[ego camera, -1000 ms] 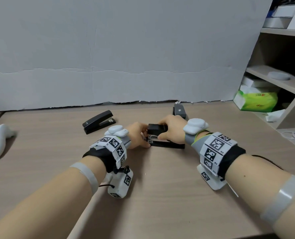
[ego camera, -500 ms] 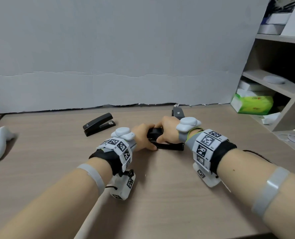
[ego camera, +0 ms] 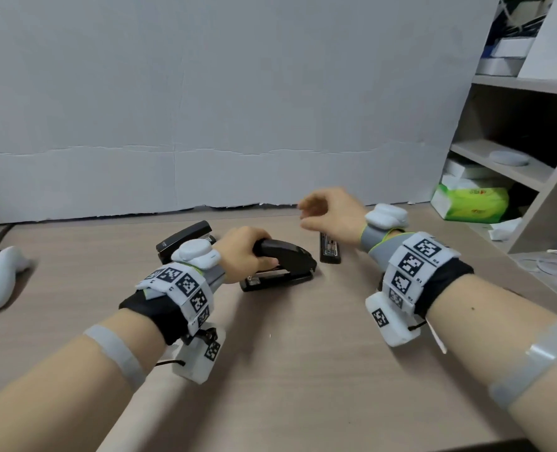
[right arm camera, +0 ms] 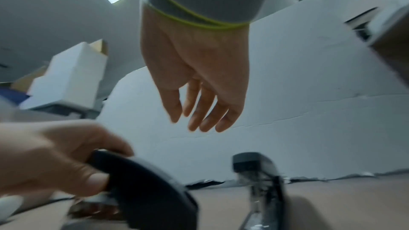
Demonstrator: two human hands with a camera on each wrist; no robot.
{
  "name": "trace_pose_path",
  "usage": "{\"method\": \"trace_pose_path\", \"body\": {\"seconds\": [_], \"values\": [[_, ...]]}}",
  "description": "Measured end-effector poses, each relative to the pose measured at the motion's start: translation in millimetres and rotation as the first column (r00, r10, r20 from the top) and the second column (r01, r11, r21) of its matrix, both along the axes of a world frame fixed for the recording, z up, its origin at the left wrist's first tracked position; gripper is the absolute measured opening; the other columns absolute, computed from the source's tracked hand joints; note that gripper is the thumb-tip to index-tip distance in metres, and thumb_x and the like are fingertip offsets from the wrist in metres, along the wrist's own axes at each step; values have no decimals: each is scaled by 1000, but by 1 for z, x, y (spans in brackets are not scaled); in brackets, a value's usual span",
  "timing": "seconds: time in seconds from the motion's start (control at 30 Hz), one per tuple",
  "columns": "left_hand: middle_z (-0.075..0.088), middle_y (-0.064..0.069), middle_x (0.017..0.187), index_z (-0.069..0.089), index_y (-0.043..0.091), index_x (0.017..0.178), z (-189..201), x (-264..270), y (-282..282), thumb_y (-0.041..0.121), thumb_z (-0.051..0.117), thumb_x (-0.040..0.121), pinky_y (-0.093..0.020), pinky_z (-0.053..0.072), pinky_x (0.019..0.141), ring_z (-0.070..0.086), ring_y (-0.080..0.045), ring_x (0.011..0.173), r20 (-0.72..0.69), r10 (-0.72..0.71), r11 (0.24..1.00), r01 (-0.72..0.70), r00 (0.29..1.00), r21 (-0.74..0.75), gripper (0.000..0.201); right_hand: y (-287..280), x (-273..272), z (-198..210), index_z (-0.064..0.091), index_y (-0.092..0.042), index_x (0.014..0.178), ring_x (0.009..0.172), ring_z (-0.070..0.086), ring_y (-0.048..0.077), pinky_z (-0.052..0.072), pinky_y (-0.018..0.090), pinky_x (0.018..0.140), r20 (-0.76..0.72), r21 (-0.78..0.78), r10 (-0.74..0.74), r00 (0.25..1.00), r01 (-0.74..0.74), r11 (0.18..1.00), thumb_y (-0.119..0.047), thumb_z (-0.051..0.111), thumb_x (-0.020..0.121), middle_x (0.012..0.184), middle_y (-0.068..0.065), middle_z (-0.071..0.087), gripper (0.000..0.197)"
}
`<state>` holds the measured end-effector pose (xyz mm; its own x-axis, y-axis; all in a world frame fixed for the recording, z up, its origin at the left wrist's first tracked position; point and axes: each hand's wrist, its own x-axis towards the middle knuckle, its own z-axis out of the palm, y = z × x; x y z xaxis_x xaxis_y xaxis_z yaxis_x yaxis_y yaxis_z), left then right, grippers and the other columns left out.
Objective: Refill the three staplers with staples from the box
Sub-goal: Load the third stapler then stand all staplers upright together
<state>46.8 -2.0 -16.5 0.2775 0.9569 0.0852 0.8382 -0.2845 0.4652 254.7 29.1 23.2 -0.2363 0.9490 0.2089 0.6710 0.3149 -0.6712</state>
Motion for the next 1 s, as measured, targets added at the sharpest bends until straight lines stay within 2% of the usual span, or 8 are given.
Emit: {"method": "trace_pose_path", "body": {"seconds": [0.2, 0.27, 0.37, 0.47, 0.6, 0.8, 0.9, 1.0], "values": [[62, -1, 71, 64, 16, 90, 5, 19, 13, 30, 68, 85, -26, 41, 57, 58, -20, 64, 170, 223, 967, -241, 960, 89, 16, 23, 52, -3, 70, -17, 104, 86, 61, 23, 50, 32, 88, -134, -138, -411, 902, 394, 909, -30, 70, 73, 91, 0, 65, 33], [65, -4, 77, 67, 13, 93, 5, 29, 27, 31, 68, 83, -28, 43, 64, 60, -25, 74, 213, 303, 937, -331, 929, 111, 20, 29, 55, -13, 67, -9, 96, 70, 51, 25, 49, 35, 73, -179, -294, -437, 882, 376, 879, -40, 68, 61, 80, 7, 55, 47], [67, -6, 81, 68, 14, 92, -1, 51, 60, 32, 66, 80, -27, 40, 65, 60, -26, 75, 240, 400, 901, -428, 885, 76, 22, 39, 57, -25, 59, -14, 96, 65, 47, 24, 45, 31, 59, -204, -523, -443, 873, 285, 803, -39, 68, 78, 82, 10, 48, 32], [69, -6, 82, 69, 13, 91, -11, 65, 83, 30, 66, 80, -26, 39, 65, 63, -27, 79, 287, 446, 881, -472, 848, 27, 21, 42, 51, -35, 57, -15, 92, 61, 51, 24, 47, 33, 62, -231, -607, -411, 882, 199, 769, -34, 65, 86, 76, 8, 49, 22], [70, -9, 96, 68, 13, 101, -29, 79, 102, 33, 67, 81, -25, 37, 68, 63, -28, 90, 278, 446, 877, -478, 851, 56, 28, 54, 44, -46, 57, -13, 98, 86, 68, 31, 55, 44, 84, -280, -636, -380, 881, 126, 761, -25, 63, 88, 90, 12, 66, 16], [70, -7, 106, 64, 15, 112, -33, 77, 103, 39, 72, 79, -29, 46, 77, 63, -27, 96, 210, 392, 909, -412, 896, 64, 42, 48, 41, -43, 56, -14, 91, 83, 66, 29, 57, 42, 81, -292, -616, -377, 879, 129, 777, -24, 63, 89, 96, 13, 66, 12], [64, -1, 120, 49, 17, 133, -25, 60, 96, 50, 75, 74, -36, 49, 91, 61, -25, 107, 189, 333, 942, -335, 924, -23, 72, 38, 35, -29, 53, -15, 81, 67, 52, 21, 43, 27, 57, -255, -501, -376, 891, 211, 840, -21, 62, 88, 76, 4, 56, 13], [58, -6, 134, 39, 13, 143, -9, 28, 89, 45, 79, 74, -38, 44, 102, 56, -26, 121, 292, 346, 934, -358, 892, -15, 85, 35, 28, -7, 65, -13, 97, 86, 54, 24, 50, 34, 76, -240, -248, -392, 888, 334, 909, -17, 63, 84, 81, 1, 55, 14]]}}
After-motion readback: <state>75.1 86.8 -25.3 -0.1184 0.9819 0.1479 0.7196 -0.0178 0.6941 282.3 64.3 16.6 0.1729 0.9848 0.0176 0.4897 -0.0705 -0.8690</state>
